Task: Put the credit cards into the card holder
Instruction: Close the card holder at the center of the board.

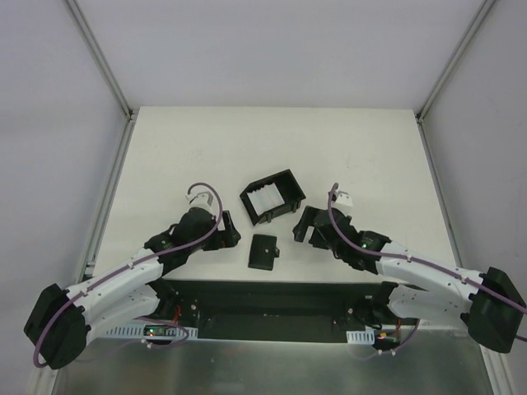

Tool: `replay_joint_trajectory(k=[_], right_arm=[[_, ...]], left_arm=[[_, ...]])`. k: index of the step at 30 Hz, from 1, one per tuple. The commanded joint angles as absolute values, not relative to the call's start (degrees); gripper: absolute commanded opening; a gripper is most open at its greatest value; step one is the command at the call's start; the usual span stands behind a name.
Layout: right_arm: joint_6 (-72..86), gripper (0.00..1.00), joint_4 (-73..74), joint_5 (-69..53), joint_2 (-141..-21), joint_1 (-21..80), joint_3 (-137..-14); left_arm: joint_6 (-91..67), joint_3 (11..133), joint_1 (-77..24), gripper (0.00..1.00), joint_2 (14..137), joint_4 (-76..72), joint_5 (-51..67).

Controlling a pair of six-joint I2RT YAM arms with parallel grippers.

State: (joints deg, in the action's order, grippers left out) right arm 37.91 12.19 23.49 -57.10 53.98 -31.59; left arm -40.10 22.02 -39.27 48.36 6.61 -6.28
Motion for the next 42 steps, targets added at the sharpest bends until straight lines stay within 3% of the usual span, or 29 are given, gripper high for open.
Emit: replay_joint_trajectory(k=[1,4,7,13,25,37,42], right_arm=[[34.19,0.99,12.22,21.54,-58.97,54.40,-34.02],[32.27,0.92,10.90,19.78,-58.01,54.40,-32.52],[32.25,0.73,8.01,16.71,-56.43,54.41,-30.86],[34.45,0.39,5.02,11.26,-58.53,54.41,-29.09],[36.48,0.31,-1.58,6.77,-68.81,56.86,-31.64],[37.27,0.31,-3.34,6.06,-72.95,58.62,-33.57],[37.53,0.31,-3.95,5.98,-73.56,58.89,-33.57]], left_arm=[[-39.72,22.50,-38.76,0.94,50.10,8.00,-4.22],[-40.86,21.36,-38.76,0.87,48.61,7.74,-4.57],[-40.52,20.04,-38.76,0.81,47.55,7.12,-4.49],[-38.59,19.60,-39.46,0.80,51.32,0.98,4.21],[-38.06,20.65,-40.87,0.82,60.21,-7.03,7.64],[-36.56,21.71,-42.19,0.76,67.84,-8.53,10.81],[-35.77,22.32,-42.89,0.69,70.04,-8.44,10.90]])
